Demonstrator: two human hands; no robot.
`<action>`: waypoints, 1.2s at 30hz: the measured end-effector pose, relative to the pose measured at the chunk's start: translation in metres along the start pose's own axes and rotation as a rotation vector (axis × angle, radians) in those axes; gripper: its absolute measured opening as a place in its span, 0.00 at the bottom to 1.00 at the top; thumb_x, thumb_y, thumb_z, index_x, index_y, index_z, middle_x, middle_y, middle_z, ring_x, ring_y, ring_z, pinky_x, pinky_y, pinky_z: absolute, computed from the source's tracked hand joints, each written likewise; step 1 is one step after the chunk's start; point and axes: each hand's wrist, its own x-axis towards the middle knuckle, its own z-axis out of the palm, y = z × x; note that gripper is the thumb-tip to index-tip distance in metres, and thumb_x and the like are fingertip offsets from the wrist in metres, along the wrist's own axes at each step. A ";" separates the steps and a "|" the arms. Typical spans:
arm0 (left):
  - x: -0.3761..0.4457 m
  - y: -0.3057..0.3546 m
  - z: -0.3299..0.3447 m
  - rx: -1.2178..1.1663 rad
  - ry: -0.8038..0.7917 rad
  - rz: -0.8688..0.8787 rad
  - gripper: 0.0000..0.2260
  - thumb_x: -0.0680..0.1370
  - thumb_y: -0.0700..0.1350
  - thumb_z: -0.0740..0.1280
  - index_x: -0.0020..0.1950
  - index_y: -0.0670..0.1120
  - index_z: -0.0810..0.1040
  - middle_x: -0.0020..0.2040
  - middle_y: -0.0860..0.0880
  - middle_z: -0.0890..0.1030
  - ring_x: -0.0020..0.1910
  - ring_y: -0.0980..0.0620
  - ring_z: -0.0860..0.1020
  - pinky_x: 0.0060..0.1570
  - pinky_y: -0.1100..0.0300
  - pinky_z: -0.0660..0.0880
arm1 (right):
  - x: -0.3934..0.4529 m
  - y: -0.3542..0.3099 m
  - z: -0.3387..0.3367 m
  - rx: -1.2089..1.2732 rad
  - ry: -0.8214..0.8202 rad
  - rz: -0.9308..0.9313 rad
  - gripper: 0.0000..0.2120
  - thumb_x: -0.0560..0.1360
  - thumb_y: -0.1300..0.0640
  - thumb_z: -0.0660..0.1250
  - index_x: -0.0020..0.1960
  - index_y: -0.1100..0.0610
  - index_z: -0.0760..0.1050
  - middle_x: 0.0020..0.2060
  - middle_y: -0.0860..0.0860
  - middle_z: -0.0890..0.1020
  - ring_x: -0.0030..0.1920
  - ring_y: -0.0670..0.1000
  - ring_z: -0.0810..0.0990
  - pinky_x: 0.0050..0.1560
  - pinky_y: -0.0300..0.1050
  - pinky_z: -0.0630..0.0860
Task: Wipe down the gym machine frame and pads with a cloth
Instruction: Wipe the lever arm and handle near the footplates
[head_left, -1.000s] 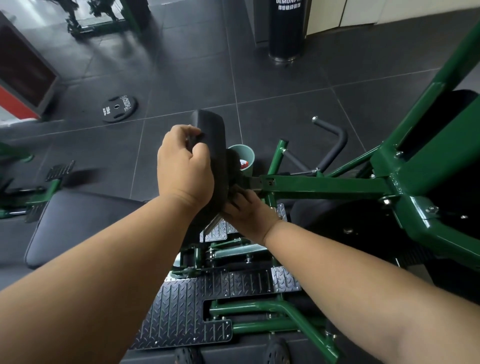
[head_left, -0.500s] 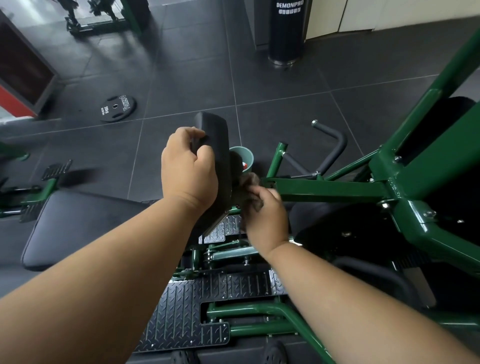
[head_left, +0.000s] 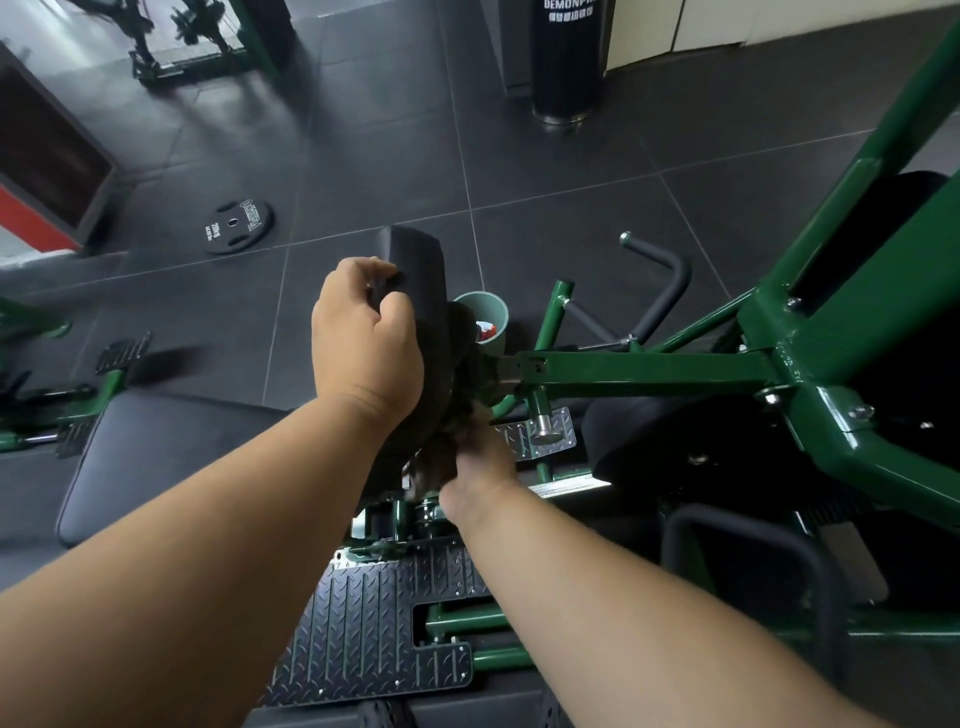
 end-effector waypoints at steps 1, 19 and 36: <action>0.000 0.000 0.000 -0.001 -0.003 -0.004 0.17 0.73 0.48 0.58 0.58 0.53 0.79 0.58 0.54 0.81 0.58 0.54 0.78 0.62 0.52 0.75 | -0.002 0.004 -0.004 0.033 -0.001 0.008 0.16 0.77 0.50 0.71 0.58 0.59 0.83 0.51 0.58 0.88 0.53 0.61 0.87 0.59 0.61 0.81; 0.001 -0.001 0.001 0.008 0.009 0.014 0.17 0.73 0.48 0.58 0.58 0.52 0.79 0.58 0.53 0.81 0.59 0.54 0.78 0.62 0.54 0.74 | 0.049 -0.016 -0.035 0.444 -0.330 0.011 0.18 0.86 0.69 0.52 0.48 0.53 0.74 0.35 0.42 0.82 0.38 0.38 0.81 0.46 0.34 0.77; 0.001 -0.001 0.002 0.018 0.012 0.026 0.17 0.73 0.48 0.57 0.58 0.52 0.78 0.59 0.51 0.81 0.60 0.54 0.78 0.64 0.56 0.73 | 0.054 -0.068 -0.086 0.833 -0.221 0.017 0.28 0.70 0.52 0.74 0.70 0.53 0.79 0.65 0.58 0.83 0.67 0.63 0.79 0.71 0.61 0.74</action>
